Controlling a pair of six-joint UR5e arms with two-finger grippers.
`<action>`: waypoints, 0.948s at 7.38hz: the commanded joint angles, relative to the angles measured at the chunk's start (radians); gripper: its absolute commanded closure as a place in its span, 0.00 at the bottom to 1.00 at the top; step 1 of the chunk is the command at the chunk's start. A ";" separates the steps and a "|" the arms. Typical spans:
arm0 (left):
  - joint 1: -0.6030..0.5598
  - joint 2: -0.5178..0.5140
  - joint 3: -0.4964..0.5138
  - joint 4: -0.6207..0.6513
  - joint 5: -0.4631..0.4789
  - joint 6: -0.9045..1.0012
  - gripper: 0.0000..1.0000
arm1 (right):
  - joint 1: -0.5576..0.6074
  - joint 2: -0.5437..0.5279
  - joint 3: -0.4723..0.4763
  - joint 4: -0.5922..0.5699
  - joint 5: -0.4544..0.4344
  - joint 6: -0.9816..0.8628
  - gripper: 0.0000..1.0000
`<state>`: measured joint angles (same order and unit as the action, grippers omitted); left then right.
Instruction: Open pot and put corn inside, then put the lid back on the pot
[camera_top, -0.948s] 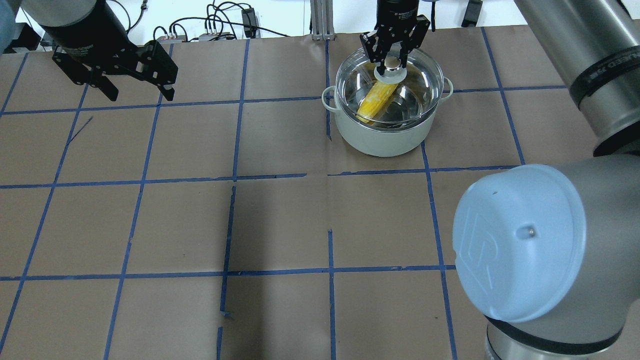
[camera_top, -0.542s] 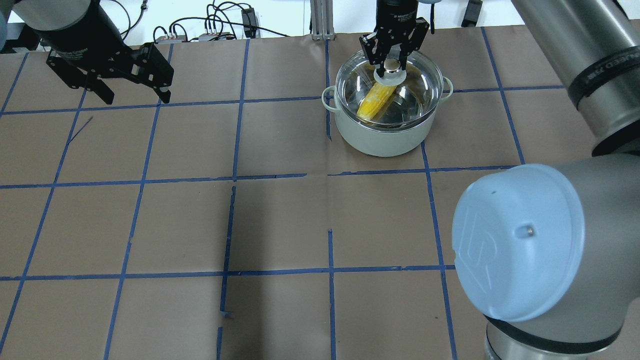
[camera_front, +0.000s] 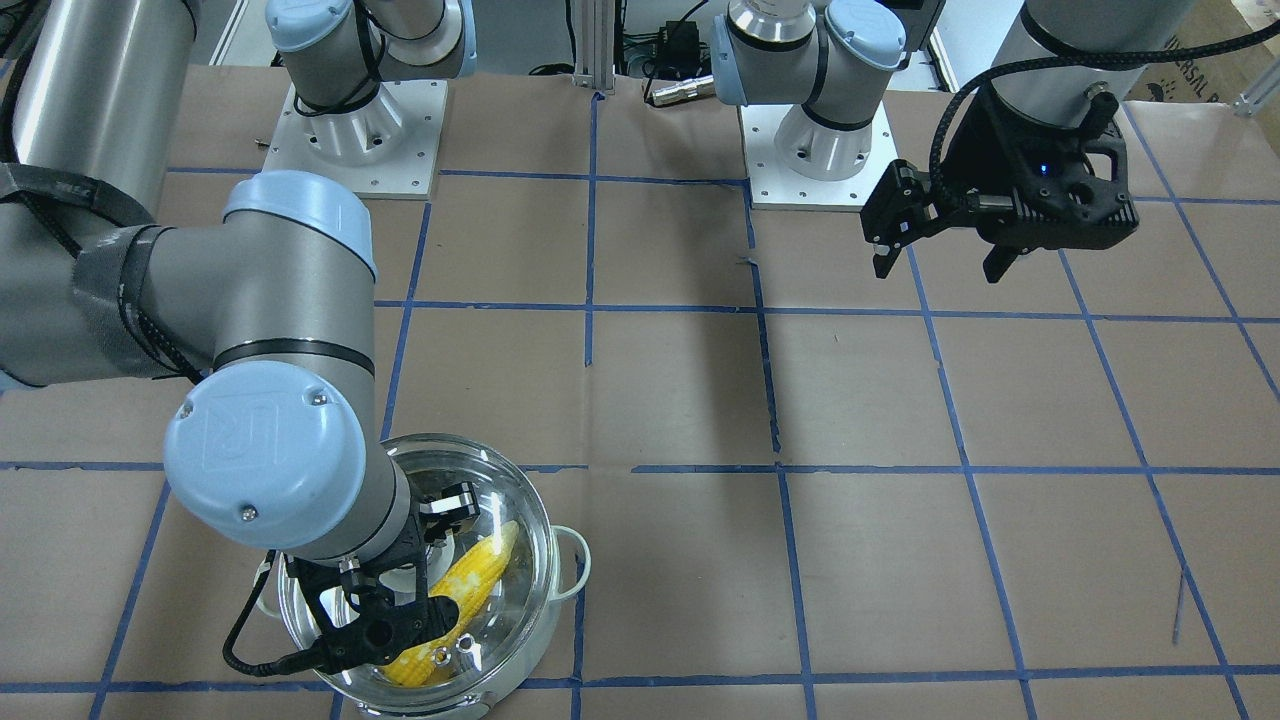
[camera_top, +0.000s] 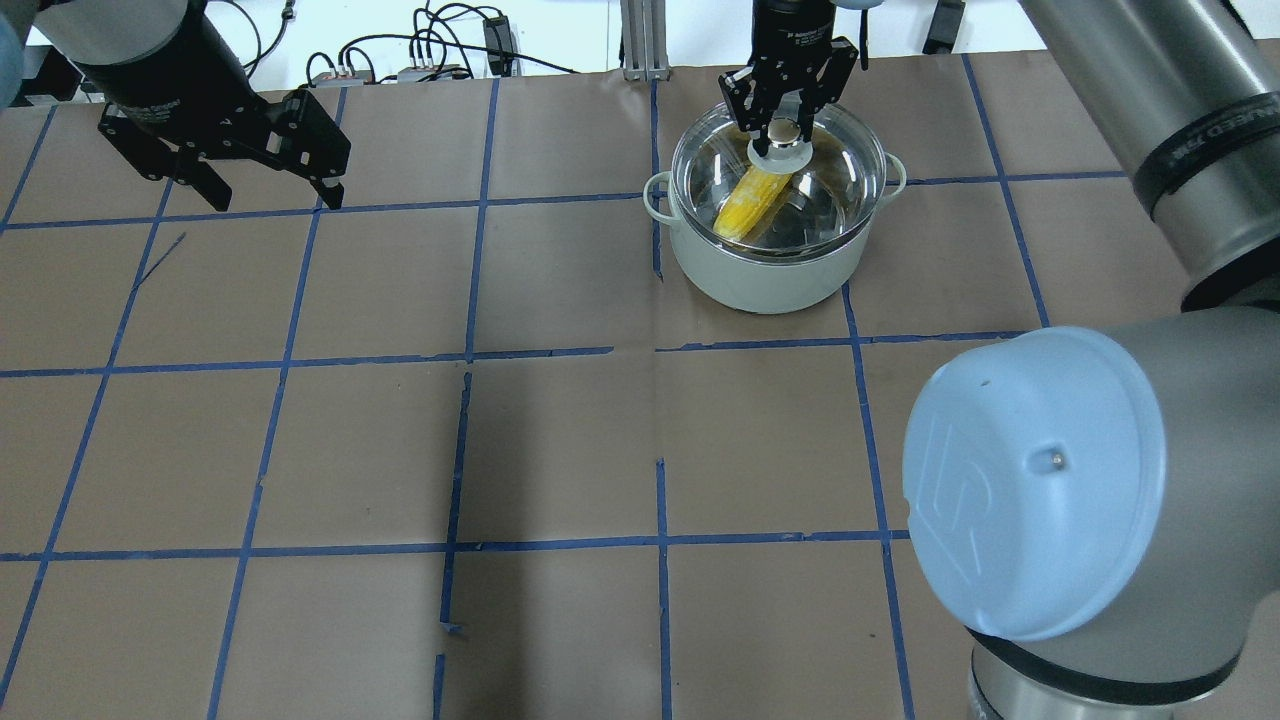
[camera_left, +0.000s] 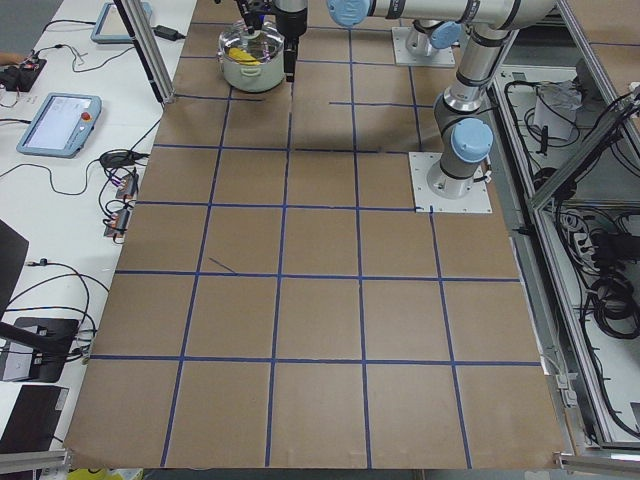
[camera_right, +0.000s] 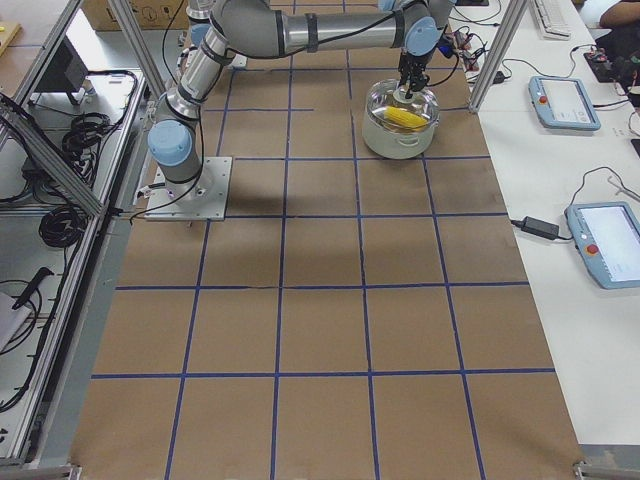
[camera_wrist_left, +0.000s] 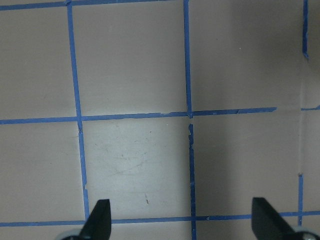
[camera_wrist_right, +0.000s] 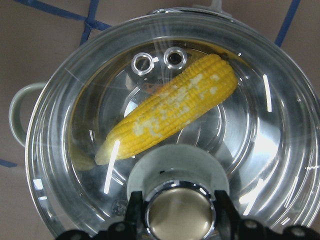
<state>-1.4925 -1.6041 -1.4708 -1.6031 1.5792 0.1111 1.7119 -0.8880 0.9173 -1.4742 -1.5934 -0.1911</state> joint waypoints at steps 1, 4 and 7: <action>0.000 0.000 0.000 0.000 0.001 -0.004 0.00 | 0.000 0.006 0.000 -0.002 0.001 -0.001 0.73; 0.000 0.000 0.000 -0.001 0.001 -0.005 0.00 | 0.000 0.011 -0.002 -0.003 0.001 0.001 0.73; -0.002 0.000 -0.002 -0.001 0.001 -0.004 0.00 | 0.000 0.014 -0.005 -0.021 0.003 0.006 0.42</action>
<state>-1.4938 -1.6050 -1.4721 -1.6045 1.5805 0.1062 1.7119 -0.8761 0.9135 -1.4871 -1.5913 -0.1879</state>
